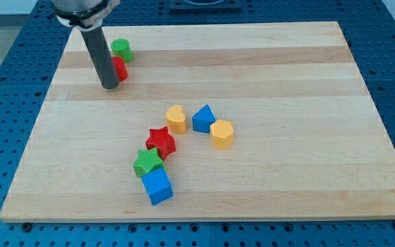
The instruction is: Slide yellow heart towards center left
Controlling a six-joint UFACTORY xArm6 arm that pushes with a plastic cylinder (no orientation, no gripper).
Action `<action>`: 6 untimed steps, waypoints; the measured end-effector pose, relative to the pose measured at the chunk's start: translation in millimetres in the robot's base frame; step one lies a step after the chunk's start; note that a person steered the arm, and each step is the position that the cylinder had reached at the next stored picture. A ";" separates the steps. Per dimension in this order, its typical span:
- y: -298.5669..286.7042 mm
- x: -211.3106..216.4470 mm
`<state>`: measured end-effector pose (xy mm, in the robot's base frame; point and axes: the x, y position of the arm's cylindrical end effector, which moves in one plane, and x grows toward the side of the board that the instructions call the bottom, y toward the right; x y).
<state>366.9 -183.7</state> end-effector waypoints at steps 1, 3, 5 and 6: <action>0.7 10.5; 133.6 30.1; 163.8 89.2; 157.7 99.0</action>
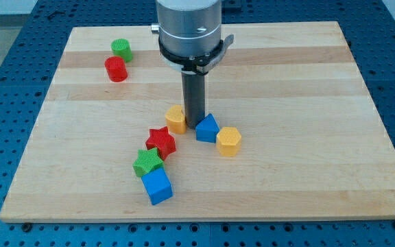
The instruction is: Slide yellow heart towards center left
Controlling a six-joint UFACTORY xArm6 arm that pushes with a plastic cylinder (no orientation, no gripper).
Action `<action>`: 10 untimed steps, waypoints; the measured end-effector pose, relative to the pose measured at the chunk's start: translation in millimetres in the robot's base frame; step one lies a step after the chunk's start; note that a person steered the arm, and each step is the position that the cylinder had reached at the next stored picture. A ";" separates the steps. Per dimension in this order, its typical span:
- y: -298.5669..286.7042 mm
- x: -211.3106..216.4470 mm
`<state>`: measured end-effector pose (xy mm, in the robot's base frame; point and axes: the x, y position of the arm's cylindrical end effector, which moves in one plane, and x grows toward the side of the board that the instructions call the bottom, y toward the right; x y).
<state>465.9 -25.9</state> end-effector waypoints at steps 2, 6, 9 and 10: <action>-50.4 0.1; -133.8 43.9; -92.2 10.0; -67.4 -0.6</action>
